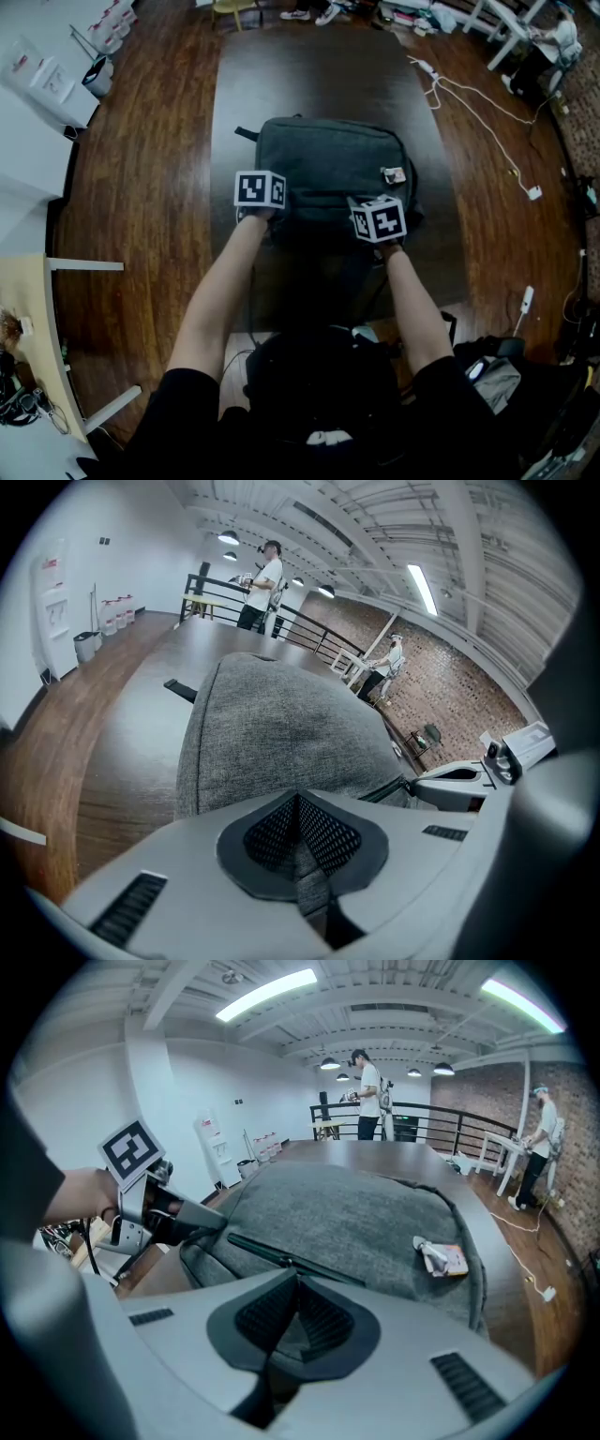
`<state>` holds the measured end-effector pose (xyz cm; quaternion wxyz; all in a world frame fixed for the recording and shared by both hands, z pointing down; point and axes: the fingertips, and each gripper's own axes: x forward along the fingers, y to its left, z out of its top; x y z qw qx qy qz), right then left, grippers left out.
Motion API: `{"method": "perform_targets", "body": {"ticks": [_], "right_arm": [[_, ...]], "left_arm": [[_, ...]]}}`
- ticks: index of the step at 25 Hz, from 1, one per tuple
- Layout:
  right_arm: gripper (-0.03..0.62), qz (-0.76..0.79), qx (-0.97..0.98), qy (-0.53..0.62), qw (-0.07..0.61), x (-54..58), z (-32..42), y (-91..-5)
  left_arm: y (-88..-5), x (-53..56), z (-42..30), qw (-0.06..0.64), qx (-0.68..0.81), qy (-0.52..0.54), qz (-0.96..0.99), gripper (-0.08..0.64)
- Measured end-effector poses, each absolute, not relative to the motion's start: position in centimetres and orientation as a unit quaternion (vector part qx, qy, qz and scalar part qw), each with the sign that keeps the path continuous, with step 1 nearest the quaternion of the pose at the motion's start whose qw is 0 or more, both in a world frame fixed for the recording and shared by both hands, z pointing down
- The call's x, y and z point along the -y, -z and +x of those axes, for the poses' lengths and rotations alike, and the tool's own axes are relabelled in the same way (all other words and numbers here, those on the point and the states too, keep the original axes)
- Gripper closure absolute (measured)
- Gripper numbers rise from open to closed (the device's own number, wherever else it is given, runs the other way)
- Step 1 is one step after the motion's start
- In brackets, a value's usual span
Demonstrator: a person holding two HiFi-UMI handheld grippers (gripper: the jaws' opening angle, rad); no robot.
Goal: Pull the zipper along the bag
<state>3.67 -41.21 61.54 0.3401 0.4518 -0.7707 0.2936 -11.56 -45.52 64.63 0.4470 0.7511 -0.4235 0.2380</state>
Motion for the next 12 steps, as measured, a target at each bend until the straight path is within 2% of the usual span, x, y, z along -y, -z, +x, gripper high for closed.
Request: {"method": "perform_targets", "body": {"ticks": [12], "right_arm": [[0.571, 0.464, 0.765, -0.303, 0.329, 41.2, 6.1, -62.0]], "left_arm": [[-64.6, 45.5, -11.4, 0.448, 0.422, -0.237, 0.752, 0.554]]}}
